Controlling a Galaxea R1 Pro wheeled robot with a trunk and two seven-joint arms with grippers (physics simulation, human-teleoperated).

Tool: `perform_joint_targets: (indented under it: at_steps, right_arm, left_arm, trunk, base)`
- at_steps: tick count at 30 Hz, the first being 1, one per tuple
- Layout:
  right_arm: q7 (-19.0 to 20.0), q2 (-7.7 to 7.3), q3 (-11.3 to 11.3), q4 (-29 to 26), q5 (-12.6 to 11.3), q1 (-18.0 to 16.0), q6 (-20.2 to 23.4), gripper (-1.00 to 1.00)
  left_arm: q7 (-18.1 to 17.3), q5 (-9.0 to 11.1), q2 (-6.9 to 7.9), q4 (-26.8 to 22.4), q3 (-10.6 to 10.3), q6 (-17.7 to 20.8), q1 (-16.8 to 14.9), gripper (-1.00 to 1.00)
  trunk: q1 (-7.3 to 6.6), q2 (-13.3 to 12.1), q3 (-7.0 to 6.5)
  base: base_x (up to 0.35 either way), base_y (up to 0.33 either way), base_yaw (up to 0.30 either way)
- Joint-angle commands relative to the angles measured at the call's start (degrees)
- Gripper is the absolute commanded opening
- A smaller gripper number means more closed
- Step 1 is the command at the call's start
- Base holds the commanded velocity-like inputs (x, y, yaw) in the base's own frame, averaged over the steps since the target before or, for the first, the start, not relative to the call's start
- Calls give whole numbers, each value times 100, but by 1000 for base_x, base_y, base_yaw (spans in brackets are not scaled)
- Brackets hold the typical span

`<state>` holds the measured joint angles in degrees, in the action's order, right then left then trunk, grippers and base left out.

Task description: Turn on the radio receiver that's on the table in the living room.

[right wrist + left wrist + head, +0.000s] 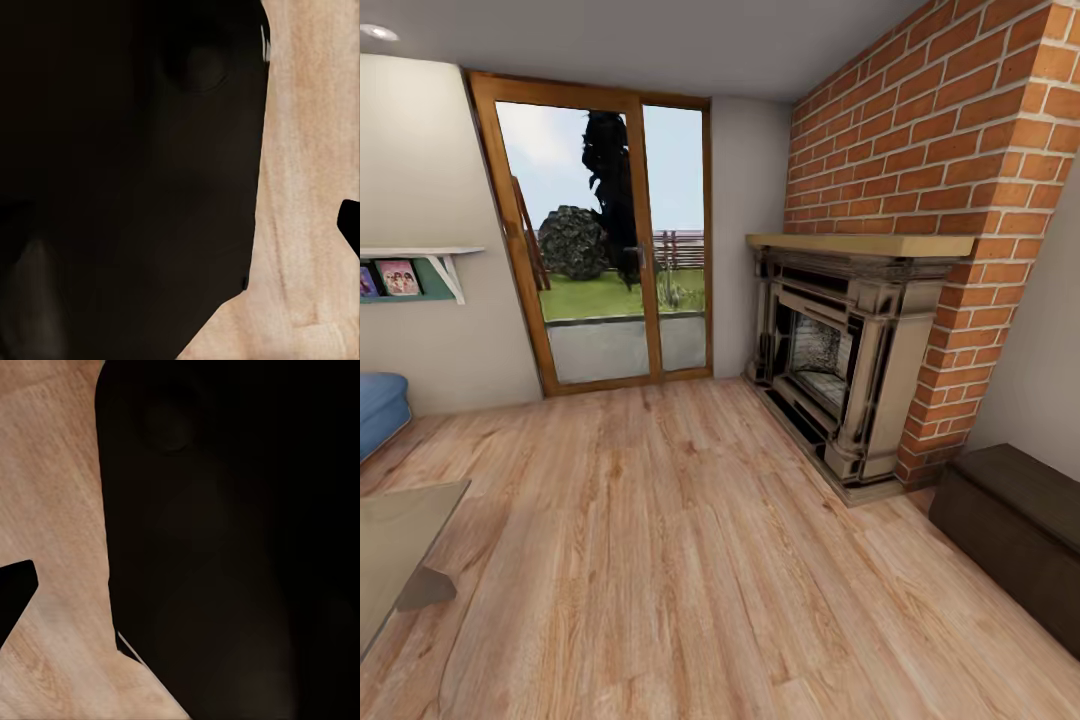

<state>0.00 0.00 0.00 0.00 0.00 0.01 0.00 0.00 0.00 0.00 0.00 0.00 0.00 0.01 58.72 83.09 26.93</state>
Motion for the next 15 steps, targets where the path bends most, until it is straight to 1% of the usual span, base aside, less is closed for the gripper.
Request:
perform_joint_targets:
  at_steps: [1, 3, 7, 9, 15]
  right_arm:
    - [0, 0, 0, 0, 0, -1, 0, 100]
    - [-9, 17, 66, -18, -37, -27, -42, 100]
    - [-9, 13, 195, -18, -24, -27, -39, 100]
    - [-5, 20, 259, -22, -76, -27, -63, 100]
    - [8, 24, 453, -20, -91, -27, -142, 100]
  left_arm:
    - [0, 0, 0, 0, 0, 0, -1, 100]
    - [-46, 1, -9, -36, 42, -26, -10, 100]
    - [-48, 2, -9, -36, 45, -26, -10, 100]
    - [-50, 21, 12, -55, 45, -26, -10, 100]
    - [-52, 26, 12, -61, 54, -26, -10, 100]
  trunk:
    - [1, -1, 0]
    - [1, -1, 0]
    - [1, -1, 0]
    - [1, -1, 0]
    - [1, -1, 0]
  base:
    - [0, 0, 0]
    - [0, 0, 0]
    - [0, 0, 0]
    - [0, 0, 0]
    - [0, 0, 0]
